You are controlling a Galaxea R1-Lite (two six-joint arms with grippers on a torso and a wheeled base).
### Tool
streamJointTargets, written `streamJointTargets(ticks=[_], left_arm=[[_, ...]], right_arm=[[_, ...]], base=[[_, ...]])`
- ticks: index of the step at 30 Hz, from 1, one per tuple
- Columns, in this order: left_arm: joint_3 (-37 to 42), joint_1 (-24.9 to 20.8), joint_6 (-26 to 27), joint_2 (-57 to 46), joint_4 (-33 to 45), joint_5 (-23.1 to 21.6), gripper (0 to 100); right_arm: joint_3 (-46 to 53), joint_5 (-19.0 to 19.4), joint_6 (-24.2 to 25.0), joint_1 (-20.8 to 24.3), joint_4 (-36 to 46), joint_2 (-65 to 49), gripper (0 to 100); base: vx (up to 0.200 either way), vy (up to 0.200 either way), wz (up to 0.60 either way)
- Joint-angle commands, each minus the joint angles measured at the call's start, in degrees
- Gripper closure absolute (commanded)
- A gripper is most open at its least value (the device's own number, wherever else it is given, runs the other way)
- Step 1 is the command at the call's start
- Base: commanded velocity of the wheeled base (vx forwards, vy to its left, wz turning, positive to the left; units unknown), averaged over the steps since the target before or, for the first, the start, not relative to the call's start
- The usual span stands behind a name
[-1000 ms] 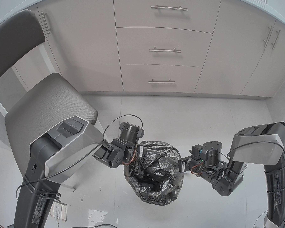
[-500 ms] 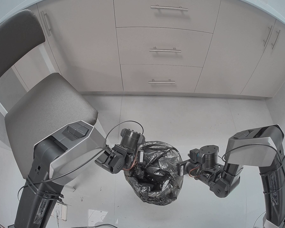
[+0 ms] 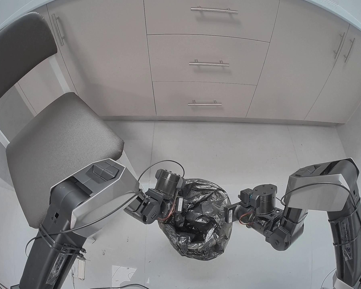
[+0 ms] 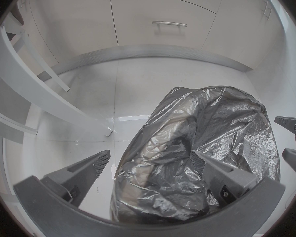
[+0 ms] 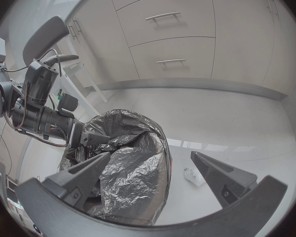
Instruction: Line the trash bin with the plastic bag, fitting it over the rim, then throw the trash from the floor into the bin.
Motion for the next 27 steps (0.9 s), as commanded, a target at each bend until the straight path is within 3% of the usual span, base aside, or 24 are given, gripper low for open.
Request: streamJointTargets(ticks=[1, 8, 12, 17, 19, 20, 24, 27], left_arm=[[-0.09, -0.17, 0.01, 0.32, -0.06, 0.08, 0], [2.11, -0.78, -0.43, -2.94, 0.12, 0.08, 0], [8.62, -1.92, -1.66, -8.91, -0.32, 0.08, 0], [22.15, -5.09, -6.05, -18.32, -4.81, -0.45, 0], [22.41, -5.18, -6.05, -18.4, -4.98, -0.45, 0], [29.01, -6.32, -6.23, -20.87, -10.25, -0.36, 0], [37.36, -6.06, -6.31, -27.19, -16.93, -0.36, 0], [43.95, -3.42, -7.63, -33.61, -19.48, -0.54, 0]], right_arm=[[0.01, 0.0, -0.01, 0.03, -0.02, -0.11, 0], [0.01, 0.0, -0.01, -0.06, -0.1, -0.29, 0], [0.01, 0.0, -0.01, -0.14, -0.1, -0.29, 0], [0.09, 0.0, -0.01, -0.06, -0.1, -0.29, 0], [0.09, 0.0, -0.01, -0.06, -0.19, -0.29, 0], [0.09, 0.0, -0.01, -0.06, -0.19, -0.2, 0], [0.09, -0.08, -0.01, 0.03, -0.45, -0.37, 0], [0.01, -0.08, 0.08, -0.23, -0.63, -0.37, 0]], base=[[0.0, 0.0, 0.0], [0.0, 0.0, 0.0], [0.0, 0.0, 0.0], [0.0, 0.0, 0.0], [0.0, 0.0, 0.0], [0.0, 0.0, 0.0], [0.0, 0.0, 0.0], [0.0, 0.0, 0.0]])
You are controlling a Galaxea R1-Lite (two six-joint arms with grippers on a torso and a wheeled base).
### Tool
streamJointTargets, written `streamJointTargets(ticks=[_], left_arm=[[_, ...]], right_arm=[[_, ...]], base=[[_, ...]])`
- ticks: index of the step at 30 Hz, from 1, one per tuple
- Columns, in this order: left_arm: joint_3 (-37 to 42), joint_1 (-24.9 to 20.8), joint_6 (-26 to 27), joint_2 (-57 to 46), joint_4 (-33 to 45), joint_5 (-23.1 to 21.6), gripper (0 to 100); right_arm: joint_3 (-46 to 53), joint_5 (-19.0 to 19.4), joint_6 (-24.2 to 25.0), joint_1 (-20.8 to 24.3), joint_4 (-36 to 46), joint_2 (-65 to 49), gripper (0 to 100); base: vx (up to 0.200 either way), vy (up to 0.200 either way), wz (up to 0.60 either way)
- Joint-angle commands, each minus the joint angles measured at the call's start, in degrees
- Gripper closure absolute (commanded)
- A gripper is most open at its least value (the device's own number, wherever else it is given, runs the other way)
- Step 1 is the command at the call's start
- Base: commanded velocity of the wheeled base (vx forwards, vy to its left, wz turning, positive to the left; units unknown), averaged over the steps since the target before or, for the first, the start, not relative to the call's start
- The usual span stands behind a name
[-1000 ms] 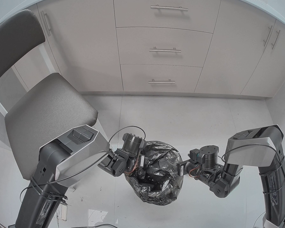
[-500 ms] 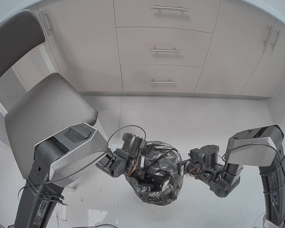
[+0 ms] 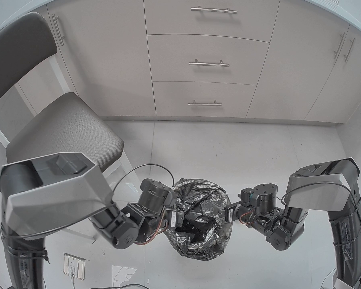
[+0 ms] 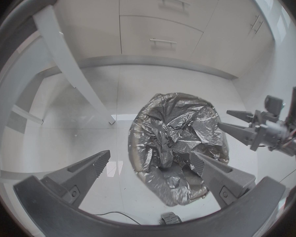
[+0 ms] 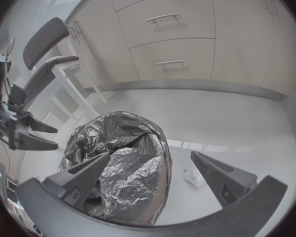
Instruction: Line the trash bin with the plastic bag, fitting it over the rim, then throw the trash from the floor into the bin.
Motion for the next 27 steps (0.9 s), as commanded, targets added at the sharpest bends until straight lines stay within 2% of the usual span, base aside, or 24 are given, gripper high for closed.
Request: streamJointTargets(ticks=[1, 4, 10, 11, 12, 13, 16, 19, 20, 27], left_arm=[[14.84, 2.7, -2.65, -16.51, -7.41, -0.16, 0], [19.76, 6.13, -4.58, -24.24, -9.35, -0.25, 0], [23.19, 9.38, -3.0, -41.73, -6.01, 0.1, 0], [23.19, 9.38, -3.0, -41.73, -6.01, 0.1, 0], [23.19, 11.66, -1.33, -47.8, -0.73, 0.37, 0], [23.19, 12.19, -1.24, -49.2, 0.5, 0.37, 0], [23.19, 16.58, -0.98, -59.13, 10.96, 0.37, 0], [23.19, 18.34, -0.98, -63.0, 14.91, 0.37, 0], [23.72, 20.45, -1.24, -68.45, 20.62, 0.28, 0], [26.97, 25.99, 0.96, -79.88, 29.32, 3.53, 0]], right_arm=[[-0.08, -0.15, -0.01, -0.35, -0.8, -0.11, 0], [-0.08, -0.41, -0.01, -0.79, -2.21, -0.19, 0], [-0.08, -0.59, -0.01, -2.28, -2.3, -1.42, 0], [-0.08, -0.59, -0.01, -2.28, -2.3, -1.42, 0], [-0.34, -0.59, -0.01, -2.98, -2.3, -1.78, 0], [-0.34, -0.59, -0.01, -3.07, -2.3, -1.78, 0], [-0.87, -0.59, -0.01, -3.16, -2.3, -1.6, 0], [-1.22, -0.59, -0.01, -3.16, -2.3, -1.51, 0], [-1.31, -0.59, -0.01, -3.25, -2.3, -1.51, 0], [-1.49, -0.59, -0.01, -4.04, -2.38, -1.78, 0]], base=[[0.0, 0.0, 0.0], [0.0, 0.0, 0.0], [0.0, 0.0, 0.0], [0.0, 0.0, 0.0], [0.0, 0.0, 0.0], [0.0, 0.0, 0.0], [0.0, 0.0, 0.0], [0.0, 0.0, 0.0], [0.0, 0.0, 0.0], [0.0, 0.0, 0.0]])
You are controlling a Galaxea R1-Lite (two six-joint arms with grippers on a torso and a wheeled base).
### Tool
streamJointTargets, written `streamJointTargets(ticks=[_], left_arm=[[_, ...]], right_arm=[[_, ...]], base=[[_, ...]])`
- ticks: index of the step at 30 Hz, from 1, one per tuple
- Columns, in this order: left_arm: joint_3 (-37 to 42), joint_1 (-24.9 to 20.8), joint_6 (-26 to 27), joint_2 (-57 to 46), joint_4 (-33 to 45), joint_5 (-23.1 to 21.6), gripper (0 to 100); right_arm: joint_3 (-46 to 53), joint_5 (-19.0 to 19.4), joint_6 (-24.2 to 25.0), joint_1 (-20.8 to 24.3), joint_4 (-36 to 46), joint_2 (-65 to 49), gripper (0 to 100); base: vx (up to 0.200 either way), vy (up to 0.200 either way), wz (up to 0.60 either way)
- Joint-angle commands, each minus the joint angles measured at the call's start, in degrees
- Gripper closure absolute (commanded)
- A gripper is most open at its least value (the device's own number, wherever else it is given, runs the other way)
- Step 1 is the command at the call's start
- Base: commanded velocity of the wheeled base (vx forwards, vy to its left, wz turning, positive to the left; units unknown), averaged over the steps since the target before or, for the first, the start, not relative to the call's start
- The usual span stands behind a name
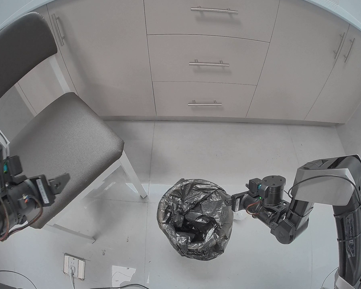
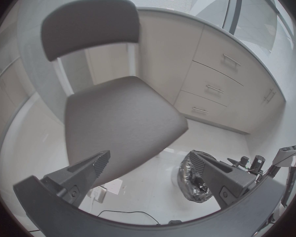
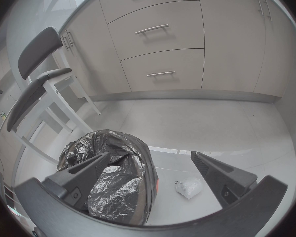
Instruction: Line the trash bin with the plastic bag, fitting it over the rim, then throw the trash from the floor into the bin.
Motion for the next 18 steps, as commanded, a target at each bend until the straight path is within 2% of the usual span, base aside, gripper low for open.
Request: streamJointTargets(ticks=[1, 7, 10, 13, 18], left_arm=[[5.54, 8.39, 2.2, -19.18, 7.61, 3.29, 0], [13.45, 8.83, 5.63, -30.52, 7.96, 7.33, 0], [20.66, 8.91, 8.88, -41.33, 8.05, 11.38, 0], [23.03, 9.44, 11.17, -46.52, 8.05, 13.31, 0], [25.67, 16.74, 18.64, -57.42, 9.28, 14.01, 0]], right_arm=[[-0.63, -0.01, 0.02, -0.89, -0.13, -0.07, 0], [-0.55, -0.01, 0.02, -0.98, -0.13, 0.1, 0], [-0.63, -0.1, 0.02, -0.98, -0.13, 0.19, 0], [-0.72, -0.19, 0.02, -0.98, -0.22, 0.28, 0], [-1.16, -0.19, 0.02, -0.63, -0.13, 0.37, 0]], base=[[0.0, 0.0, 0.0], [0.0, 0.0, 0.0], [0.0, 0.0, 0.0], [0.0, 0.0, 0.0], [0.0, 0.0, 0.0]])
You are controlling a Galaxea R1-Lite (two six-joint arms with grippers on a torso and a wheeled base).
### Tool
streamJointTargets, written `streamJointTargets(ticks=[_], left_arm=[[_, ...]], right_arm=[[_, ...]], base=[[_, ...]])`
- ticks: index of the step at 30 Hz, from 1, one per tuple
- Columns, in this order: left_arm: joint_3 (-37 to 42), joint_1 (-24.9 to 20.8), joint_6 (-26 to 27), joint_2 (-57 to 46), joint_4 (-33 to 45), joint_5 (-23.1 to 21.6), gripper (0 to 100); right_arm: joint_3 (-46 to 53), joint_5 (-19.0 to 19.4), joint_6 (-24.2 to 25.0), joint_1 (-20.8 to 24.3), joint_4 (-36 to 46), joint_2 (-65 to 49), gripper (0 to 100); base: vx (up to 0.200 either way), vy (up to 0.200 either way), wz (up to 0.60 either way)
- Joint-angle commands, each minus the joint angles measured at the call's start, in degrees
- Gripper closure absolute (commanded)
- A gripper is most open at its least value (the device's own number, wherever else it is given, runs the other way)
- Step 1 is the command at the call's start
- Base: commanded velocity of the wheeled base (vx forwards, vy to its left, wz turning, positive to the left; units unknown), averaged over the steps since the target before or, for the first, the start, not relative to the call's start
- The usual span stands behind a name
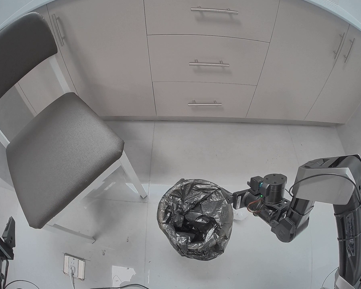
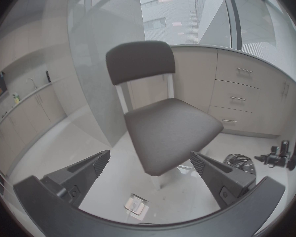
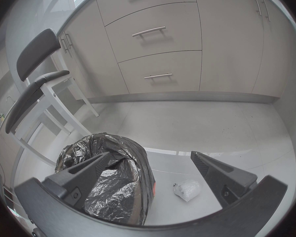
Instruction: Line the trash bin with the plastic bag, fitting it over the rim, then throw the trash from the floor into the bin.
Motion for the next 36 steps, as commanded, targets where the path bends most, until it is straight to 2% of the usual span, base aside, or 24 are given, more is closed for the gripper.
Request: streamJointTargets(ticks=[1, 3, 9, 11, 13, 16, 18, 19, 20, 21, 22, 23, 26, 29, 30, 32, 34, 35, 36], left_arm=[[6.42, 9.6, 9.28, -18.84, 1.81, 2.19, 0], [8.17, 12.85, 12.45, -22.44, 1.63, 2.19, 0], [8.88, 12.5, 11.92, -22.44, 1.72, 1.75, 0], [8.79, 8.72, 12.8, -25.08, 2.69, -0.89, 0], [8.79, 8.81, 12.45, -25.7, 3.04, -3.44, 0], [8.79, 8.9, 11.57, -25.96, 3.13, -7.66, 0], [8.79, 8.9, 11.57, -25.96, 3.13, -7.66, 0], [8.7, 8.9, 10.78, -25.96, 3.48, -12.49, 0], [8.61, 8.9, 10.78, -25.96, 3.48, -12.84, 0], [8.09, 8.9, 10.43, -26.05, 4.71, -17.68, 0], [7.47, 8.9, 10.25, -26.14, 6.29, -20.49, 0], [7.03, 8.9, 10.34, -26.14, 7.43, -21.46, 0], [6.94, 9.25, 10.07, -26.84, 7.52, -21.46, 0], [6.86, 9.25, 8.93, -26.93, 7.52, -21.55, 0], [6.86, 9.25, 8.93, -26.93, 7.52, -21.55, 0], [6.77, 9.25, 7.35, -26.84, 7.52, -21.55, 0], [6.77, 9.25, 6.56, -26.84, 7.52, -21.46, 0], [6.77, 9.25, 4.8, -26.84, 7.52, -21.46, 0], [6.77, 9.25, 4.8, -26.84, 7.52, -21.46, 0]], right_arm=[[-0.51, -0.08, -0.01, 0.16, -0.02, 0.43, 0], [-0.51, -0.08, -0.01, -0.01, -0.02, 0.52, 0], [-0.59, -0.08, 0.08, -0.1, -0.63, 0.61, 0], [-0.51, -0.08, 0.08, -0.19, -1.34, 0.61, 0], [-0.51, -0.34, 0.08, -0.1, -1.86, 0.61, 0], [-0.68, -3.16, -0.01, 0.25, -3.1, -0.1, 0], [-0.68, -3.16, -0.01, 0.25, -3.1, -0.1, 0], [-1.56, -4.74, -0.27, 0.6, -2.74, -1.86, 0], [-1.74, -4.74, -0.27, 0.6, -2.66, -1.86, 0], [-4.29, -4.91, -1.41, 0.6, -1.07, -2.12, 0], [-6.57, -5.35, -2.91, 0.51, 1.04, -2.29, 0], [-8.68, -6.41, -4.14, 0.51, 3.5, -2.56, 0], [-16.5, -8.96, -6.51, 0.6, 11.06, -2.29, 0], [-25.12, -9.22, -8.0, 0.6, 18.26, -0.98, 0], [-25.12, -9.22, -8.0, 0.6, 18.26, -0.98, 0], [-35.93, -9.92, -8.0, 0.6, 26.7, 2.72, 0], [-40.06, -11.24, -8.0, 0.34, 29.16, 4.56, 0], [-47.53, -14.23, -8.18, -0.19, 32.41, 8.16, 0], [-47.53, -14.23, -8.18, -0.19, 32.41, 8.16, 0]], base=[[0.0, 0.0, 0.0], [0.0, 0.0, 0.0], [0.0, 0.0, 0.0], [0.0, 0.0, 0.0], [0.0, 0.0, 0.0], [0.0, 0.0, 0.0], [0.0, 0.0, 0.0], [0.0, 0.0, 0.0], [0.0, 0.0, 0.0], [0.0, 0.0, 0.0], [0.0, 0.0, 0.0], [0.0, 0.0, 0.0], [0.0, 0.0, 0.0], [0.0, 0.0, 0.0], [0.0, 0.0, 0.0], [0.0, 0.0, 0.0], [0.0, 0.0, 0.0], [0.0, 0.0, 0.0], [0.0, 0.0, 0.0]])
